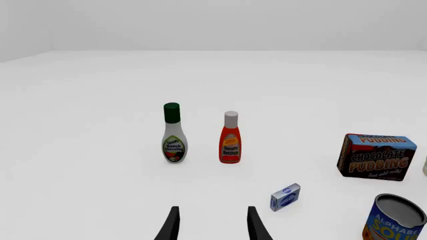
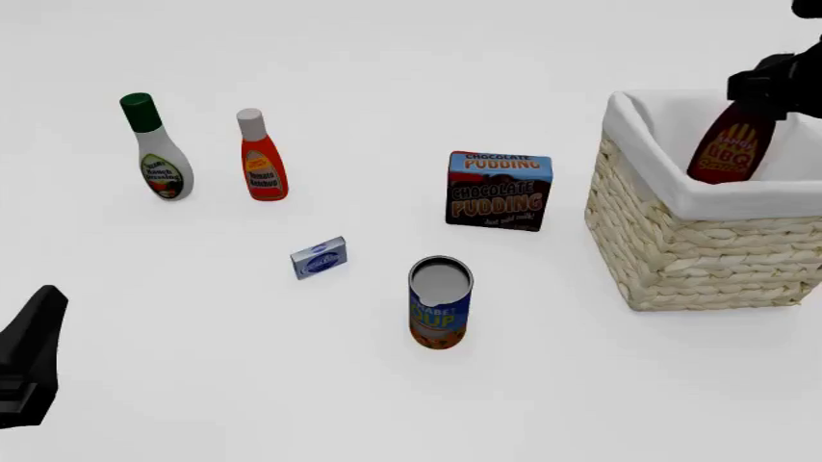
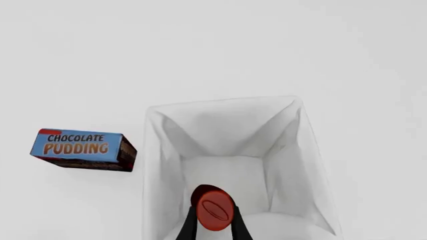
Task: Pick the bbq sauce and place it in the basket.
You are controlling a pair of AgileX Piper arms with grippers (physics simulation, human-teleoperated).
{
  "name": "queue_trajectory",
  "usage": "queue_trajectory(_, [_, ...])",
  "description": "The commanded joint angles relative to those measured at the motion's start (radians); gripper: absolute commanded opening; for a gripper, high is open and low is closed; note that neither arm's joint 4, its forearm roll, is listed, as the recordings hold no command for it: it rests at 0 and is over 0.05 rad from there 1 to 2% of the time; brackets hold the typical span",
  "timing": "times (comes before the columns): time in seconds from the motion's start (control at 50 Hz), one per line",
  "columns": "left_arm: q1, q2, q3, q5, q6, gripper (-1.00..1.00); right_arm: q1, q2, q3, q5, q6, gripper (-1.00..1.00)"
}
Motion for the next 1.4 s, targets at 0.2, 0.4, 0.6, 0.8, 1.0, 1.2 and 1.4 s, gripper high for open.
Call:
queue_trajectory(0.2, [0.0, 0.0, 0.0, 0.0, 0.0, 1.0, -0.012, 0.048, 0.01, -0.056, 0.022, -1.0])
queue_trajectory(0.4, [0.0, 0.0, 0.0, 0.0, 0.0, 1.0, -0.03, 0.085, 0.008, -0.081, 0.016, -1.0])
queue_trajectory(0.6, [0.0, 0.0, 0.0, 0.0, 0.0, 1.0, -0.035, 0.117, 0.015, -0.105, 0.016, -1.0])
queue_trajectory(0.8, [0.0, 0.0, 0.0, 0.0, 0.0, 1.0, -0.041, 0.157, 0.004, -0.121, 0.013, -1.0])
queue_trajectory(1.0, [0.0, 0.0, 0.0, 0.0, 0.0, 1.0, -0.039, 0.191, 0.002, -0.144, 0.022, -1.0])
queue_trajectory(1.2, [0.0, 0.0, 0.0, 0.0, 0.0, 1.0, -0.041, 0.218, -0.001, -0.159, 0.023, -1.0])
queue_trajectory(1.4, [0.0, 0.0, 0.0, 0.0, 0.0, 1.0, -0.046, 0.253, -0.007, -0.177, 0.024, -1.0])
